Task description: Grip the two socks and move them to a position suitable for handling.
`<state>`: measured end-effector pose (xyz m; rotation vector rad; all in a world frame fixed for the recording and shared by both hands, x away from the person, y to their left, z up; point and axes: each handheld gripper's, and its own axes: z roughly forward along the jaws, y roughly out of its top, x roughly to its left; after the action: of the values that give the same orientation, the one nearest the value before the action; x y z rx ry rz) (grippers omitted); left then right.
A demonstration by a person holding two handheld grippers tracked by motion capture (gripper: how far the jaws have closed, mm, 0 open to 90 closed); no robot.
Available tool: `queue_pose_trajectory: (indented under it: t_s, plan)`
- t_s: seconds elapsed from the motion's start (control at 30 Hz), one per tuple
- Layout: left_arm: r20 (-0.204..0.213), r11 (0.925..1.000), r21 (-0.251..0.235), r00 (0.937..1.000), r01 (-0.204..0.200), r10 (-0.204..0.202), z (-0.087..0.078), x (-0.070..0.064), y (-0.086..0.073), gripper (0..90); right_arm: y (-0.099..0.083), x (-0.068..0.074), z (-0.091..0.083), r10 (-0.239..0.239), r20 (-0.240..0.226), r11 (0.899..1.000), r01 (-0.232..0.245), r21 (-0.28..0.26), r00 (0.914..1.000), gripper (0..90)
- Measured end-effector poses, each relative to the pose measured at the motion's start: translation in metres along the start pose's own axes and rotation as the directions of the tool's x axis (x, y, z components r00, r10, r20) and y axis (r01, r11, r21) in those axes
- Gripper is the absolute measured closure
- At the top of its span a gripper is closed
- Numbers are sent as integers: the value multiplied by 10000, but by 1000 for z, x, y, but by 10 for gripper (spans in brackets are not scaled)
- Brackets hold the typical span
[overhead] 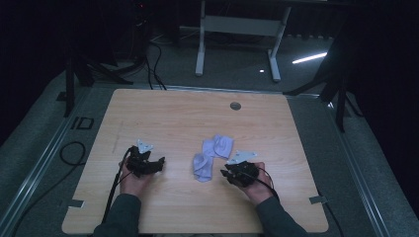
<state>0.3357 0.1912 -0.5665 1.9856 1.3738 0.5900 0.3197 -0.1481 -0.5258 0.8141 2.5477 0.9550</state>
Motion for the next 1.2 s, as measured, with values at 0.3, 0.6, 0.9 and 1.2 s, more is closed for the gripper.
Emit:
queue_pose_trajectory:
  t_s: [0.3, 0.6, 0.9, 1.2]
  plan:
    - [180, 9998, 69, 9997, -176, 175, -2, -3, 0, 396, 30, 12, 21, 101, -404, 9997, -109, -209, 9991, 603]
    - [229, 9998, 35, 9995, -201, 200, -2, -3, 0, 388, 60, 7, 28, 891, -435, 9952, -907, -372, 9951, 434]
    - [201, 9999, 21, 9997, -162, 162, -2, -4, -1, 383, 63, 5, 46, 1087, -857, 9938, -1061, 339, 9904, 840]
    - [184, 9998, 88, 9997, -172, 171, -3, -5, 0, 386, 68, 4, 11, 952, -429, 9936, -975, -574, 9945, 867]
